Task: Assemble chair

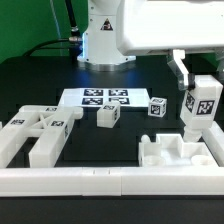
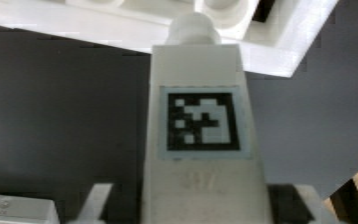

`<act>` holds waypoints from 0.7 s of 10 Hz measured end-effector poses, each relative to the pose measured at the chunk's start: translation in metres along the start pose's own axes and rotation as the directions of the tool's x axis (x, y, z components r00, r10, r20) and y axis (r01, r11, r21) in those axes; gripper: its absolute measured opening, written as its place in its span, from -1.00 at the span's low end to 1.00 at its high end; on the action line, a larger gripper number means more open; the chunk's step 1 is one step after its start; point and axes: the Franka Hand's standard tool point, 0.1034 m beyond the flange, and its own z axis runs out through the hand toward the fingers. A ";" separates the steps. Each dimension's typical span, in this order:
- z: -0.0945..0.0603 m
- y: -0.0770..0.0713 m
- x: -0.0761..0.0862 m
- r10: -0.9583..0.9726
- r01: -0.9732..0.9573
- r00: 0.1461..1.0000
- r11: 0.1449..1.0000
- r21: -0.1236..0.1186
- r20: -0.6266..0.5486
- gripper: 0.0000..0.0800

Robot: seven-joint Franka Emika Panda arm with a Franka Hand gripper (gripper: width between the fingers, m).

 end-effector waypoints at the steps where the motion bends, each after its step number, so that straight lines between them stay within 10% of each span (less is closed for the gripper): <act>1: 0.001 0.000 0.000 -0.001 0.001 1.000 1.000 0.000 0.001 -0.27; 7: 0.027 -0.016 -0.004 -0.017 0.017 1.000 1.000 0.013 0.013 -0.27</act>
Offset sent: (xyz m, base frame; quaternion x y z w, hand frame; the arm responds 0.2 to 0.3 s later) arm 0.0168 0.0103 -0.0097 0.0230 0.0247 -0.0011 0.9994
